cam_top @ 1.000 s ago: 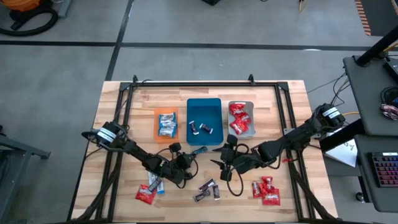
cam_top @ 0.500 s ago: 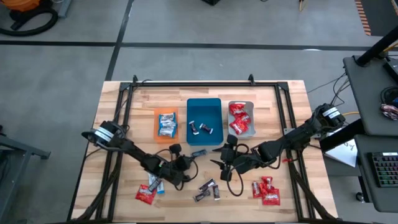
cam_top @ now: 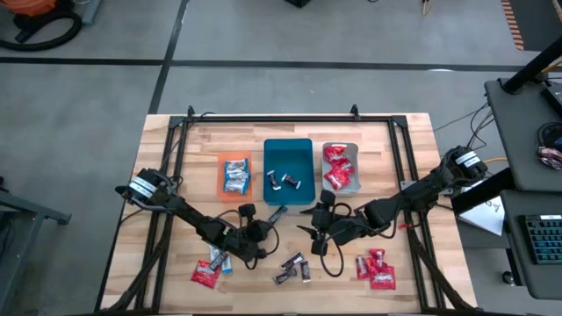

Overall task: Sort candy
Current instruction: Put the brown chocolate bar into the blue bin

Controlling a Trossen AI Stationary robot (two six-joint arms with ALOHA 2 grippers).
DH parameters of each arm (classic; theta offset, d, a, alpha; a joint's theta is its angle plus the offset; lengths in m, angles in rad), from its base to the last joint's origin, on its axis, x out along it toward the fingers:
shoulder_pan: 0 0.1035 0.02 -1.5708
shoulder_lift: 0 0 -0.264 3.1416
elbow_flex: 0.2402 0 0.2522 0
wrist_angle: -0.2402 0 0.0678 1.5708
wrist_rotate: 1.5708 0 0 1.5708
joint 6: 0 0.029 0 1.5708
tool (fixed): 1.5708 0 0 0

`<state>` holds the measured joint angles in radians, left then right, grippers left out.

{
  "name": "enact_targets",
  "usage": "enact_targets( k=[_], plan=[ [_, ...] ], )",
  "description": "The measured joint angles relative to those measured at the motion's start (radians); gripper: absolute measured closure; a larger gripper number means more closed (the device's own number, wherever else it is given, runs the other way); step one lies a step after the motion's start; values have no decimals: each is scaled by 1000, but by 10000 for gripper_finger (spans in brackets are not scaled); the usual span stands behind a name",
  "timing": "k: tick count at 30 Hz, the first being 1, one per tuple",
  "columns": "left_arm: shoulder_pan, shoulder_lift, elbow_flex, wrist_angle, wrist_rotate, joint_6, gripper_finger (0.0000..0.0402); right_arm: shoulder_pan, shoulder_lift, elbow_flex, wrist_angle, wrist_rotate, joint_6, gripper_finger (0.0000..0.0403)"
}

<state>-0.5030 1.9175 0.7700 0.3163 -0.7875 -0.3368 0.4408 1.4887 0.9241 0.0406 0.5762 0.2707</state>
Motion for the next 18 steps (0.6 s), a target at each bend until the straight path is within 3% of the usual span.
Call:
enact_targets(
  k=[9, 18],
  plan=[
    [-11, -2, 1, 23, -37, -55, 346, 0, 0, 0, -6, 0, -8, 211],
    [-7, 27, 2, 24, -93, -138, 249, 0, 0, 0, -6, 0, -13, 211]
  ],
)
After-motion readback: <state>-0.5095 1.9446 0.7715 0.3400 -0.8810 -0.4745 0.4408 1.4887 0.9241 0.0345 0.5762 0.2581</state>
